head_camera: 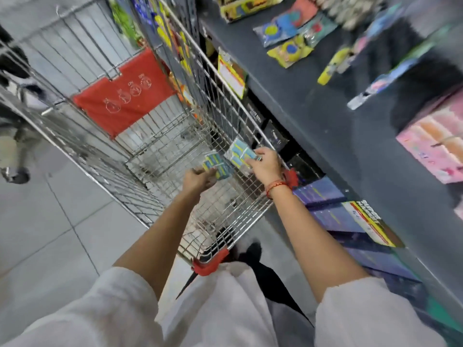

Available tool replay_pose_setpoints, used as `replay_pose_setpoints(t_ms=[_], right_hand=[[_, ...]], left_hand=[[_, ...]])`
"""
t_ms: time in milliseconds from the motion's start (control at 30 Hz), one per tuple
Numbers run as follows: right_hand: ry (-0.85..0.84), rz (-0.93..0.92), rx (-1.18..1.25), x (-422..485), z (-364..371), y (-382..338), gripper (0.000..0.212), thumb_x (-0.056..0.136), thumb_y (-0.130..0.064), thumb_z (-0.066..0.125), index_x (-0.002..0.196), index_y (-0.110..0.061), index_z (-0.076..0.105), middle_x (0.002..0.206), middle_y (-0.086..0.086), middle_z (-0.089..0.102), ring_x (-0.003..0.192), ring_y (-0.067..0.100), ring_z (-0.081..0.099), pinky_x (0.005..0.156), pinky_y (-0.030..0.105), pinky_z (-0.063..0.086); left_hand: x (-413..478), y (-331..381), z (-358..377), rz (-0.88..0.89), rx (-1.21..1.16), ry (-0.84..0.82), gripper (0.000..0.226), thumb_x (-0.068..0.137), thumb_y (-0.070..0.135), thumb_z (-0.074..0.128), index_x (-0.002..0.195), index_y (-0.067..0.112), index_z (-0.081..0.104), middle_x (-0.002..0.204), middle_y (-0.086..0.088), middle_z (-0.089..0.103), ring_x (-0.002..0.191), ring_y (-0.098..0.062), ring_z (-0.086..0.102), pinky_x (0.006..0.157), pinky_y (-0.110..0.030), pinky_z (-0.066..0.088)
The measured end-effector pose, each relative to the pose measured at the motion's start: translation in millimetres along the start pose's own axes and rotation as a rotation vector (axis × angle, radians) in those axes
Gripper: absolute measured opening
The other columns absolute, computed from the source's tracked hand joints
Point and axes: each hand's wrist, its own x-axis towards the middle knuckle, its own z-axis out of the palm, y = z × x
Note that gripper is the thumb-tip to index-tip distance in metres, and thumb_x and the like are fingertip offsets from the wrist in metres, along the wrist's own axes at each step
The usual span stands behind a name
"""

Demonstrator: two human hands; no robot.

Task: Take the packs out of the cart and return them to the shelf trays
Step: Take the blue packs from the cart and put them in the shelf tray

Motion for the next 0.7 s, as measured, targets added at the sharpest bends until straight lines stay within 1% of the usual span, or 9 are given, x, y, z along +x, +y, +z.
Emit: replay_pose_setpoints(t_ms=[33, 133, 267, 333, 433, 500, 567, 633, 700], right_hand=[[0.050, -0.014, 0.057, -9, -12, -7, 0.036, 0.076, -0.009, 0.075, 0.108, 0.003, 0.062, 0.112, 0.020, 0.064, 0.098, 0.031, 0.063, 0.090, 0.046, 0.053], [0.144, -0.070, 0.157, -28, -43, -18, 0.034, 0.075, -0.017, 0.076, 0.104, -0.005, 0.063, 0.107, 0.019, 0.067, 0.096, 0.032, 0.066, 0.086, 0.048, 0.055], [0.180, -0.167, 0.305, -51, -81, -26, 0.028, 0.068, -0.031, 0.077, 0.088, -0.024, 0.058, 0.098, 0.020, 0.070, 0.090, 0.032, 0.068, 0.078, 0.055, 0.056], [0.230, -0.200, 0.335, -71, -105, -38, 0.026, 0.062, -0.041, 0.075, 0.080, -0.032, 0.059, 0.095, 0.016, 0.072, 0.088, 0.028, 0.070, 0.079, 0.053, 0.057], [0.255, -0.234, 0.458, -101, -143, -50, 0.020, 0.073, -0.023, 0.076, 0.086, -0.023, 0.059, 0.098, 0.019, 0.072, 0.086, 0.029, 0.069, 0.079, 0.053, 0.058], [0.302, -0.248, 0.514, -113, -169, -50, 0.019, 0.076, -0.019, 0.075, 0.085, -0.022, 0.059, 0.097, 0.015, 0.071, 0.087, 0.030, 0.070, 0.079, 0.050, 0.059], [0.353, -0.265, 0.607, -124, -199, -45, 0.017, 0.079, -0.011, 0.073, 0.083, -0.019, 0.058, 0.087, 0.008, 0.070, 0.079, 0.023, 0.068, 0.074, 0.041, 0.060], [0.427, -0.280, 0.663, -136, -230, -37, 0.015, 0.081, -0.005, 0.070, 0.086, -0.013, 0.059, 0.080, 0.003, 0.067, 0.073, 0.016, 0.065, 0.067, 0.031, 0.059], [0.534, -0.271, 0.693, -146, -260, -24, 0.016, 0.081, -0.005, 0.070, 0.091, -0.009, 0.059, 0.080, 0.005, 0.066, 0.072, 0.015, 0.063, 0.064, 0.026, 0.056]], left_hand=[[-11, 10, 4, 0.033, 0.007, -0.036, 0.013, 0.086, 0.010, 0.065, 0.077, 0.005, 0.057, 0.067, -0.006, 0.055, 0.040, -0.001, 0.058, 0.042, -0.011, 0.050], [-45, 36, 17, 0.132, -0.008, -0.142, 0.009, 0.088, 0.013, 0.063, 0.082, 0.008, 0.059, 0.071, -0.004, 0.062, 0.045, 0.002, 0.062, 0.050, -0.011, 0.054], [-98, 74, 40, 0.246, -0.068, -0.190, 0.015, 0.088, 0.010, 0.062, 0.076, 0.016, 0.054, 0.067, 0.004, 0.067, 0.058, -0.007, 0.064, 0.064, -0.021, 0.055], [-116, 89, 50, 0.293, -0.071, -0.251, 0.008, 0.081, 0.014, 0.069, 0.074, 0.014, 0.064, 0.069, 0.002, 0.066, 0.059, -0.013, 0.062, 0.060, -0.023, 0.055], [-137, 106, 72, 0.358, -0.060, -0.288, 0.007, 0.082, 0.013, 0.067, 0.076, 0.010, 0.067, 0.071, -0.003, 0.057, 0.060, -0.013, 0.056, 0.054, -0.017, 0.055], [-152, 114, 92, 0.403, -0.081, -0.340, 0.008, 0.085, 0.011, 0.063, 0.079, 0.008, 0.066, 0.069, -0.002, 0.062, 0.055, -0.008, 0.060, 0.052, -0.014, 0.054], [-170, 119, 118, 0.435, -0.093, -0.402, 0.011, 0.088, 0.010, 0.058, 0.079, 0.010, 0.064, 0.055, 0.008, 0.066, 0.047, -0.002, 0.061, 0.052, -0.013, 0.054], [-185, 123, 145, 0.470, -0.080, -0.446, 0.016, 0.090, 0.009, 0.055, 0.076, 0.011, 0.063, 0.044, 0.010, 0.064, 0.043, 0.000, 0.060, 0.053, -0.013, 0.054], [-199, 124, 175, 0.505, -0.054, -0.514, 0.019, 0.090, 0.008, 0.055, 0.073, 0.011, 0.063, 0.049, 0.009, 0.068, 0.047, 0.000, 0.064, 0.053, -0.013, 0.055]])
